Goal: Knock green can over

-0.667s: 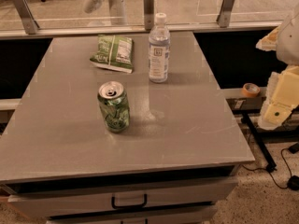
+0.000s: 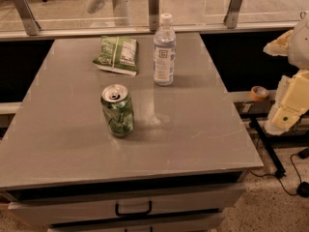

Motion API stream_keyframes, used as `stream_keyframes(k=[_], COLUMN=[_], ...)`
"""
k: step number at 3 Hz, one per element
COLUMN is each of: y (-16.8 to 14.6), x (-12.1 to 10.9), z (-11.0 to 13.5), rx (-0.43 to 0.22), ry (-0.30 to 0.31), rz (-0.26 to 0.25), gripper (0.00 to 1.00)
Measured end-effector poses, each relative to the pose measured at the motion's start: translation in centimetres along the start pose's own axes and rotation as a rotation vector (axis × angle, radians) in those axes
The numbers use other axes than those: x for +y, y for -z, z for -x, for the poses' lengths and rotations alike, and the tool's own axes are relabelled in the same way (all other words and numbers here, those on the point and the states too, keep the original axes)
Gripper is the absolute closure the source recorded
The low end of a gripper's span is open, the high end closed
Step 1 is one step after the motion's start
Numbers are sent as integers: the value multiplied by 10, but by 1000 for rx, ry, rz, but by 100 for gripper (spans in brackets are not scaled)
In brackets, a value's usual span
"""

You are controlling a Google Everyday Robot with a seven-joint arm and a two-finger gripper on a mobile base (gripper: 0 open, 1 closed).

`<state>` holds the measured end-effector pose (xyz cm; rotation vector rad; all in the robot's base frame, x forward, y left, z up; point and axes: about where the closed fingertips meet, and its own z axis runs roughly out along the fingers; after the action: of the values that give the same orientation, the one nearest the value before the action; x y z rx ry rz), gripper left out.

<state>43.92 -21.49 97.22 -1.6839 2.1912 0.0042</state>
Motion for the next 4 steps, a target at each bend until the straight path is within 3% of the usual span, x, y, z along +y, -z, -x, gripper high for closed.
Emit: stream_keyframes(k=[1,2,4], y=[-21,-49,-84], x=[0,11,58], z=[16,54,165], rx=[-188,-405,-859], ry=[14,52,82], rz=[53,133,343], gripper=[0,0,0])
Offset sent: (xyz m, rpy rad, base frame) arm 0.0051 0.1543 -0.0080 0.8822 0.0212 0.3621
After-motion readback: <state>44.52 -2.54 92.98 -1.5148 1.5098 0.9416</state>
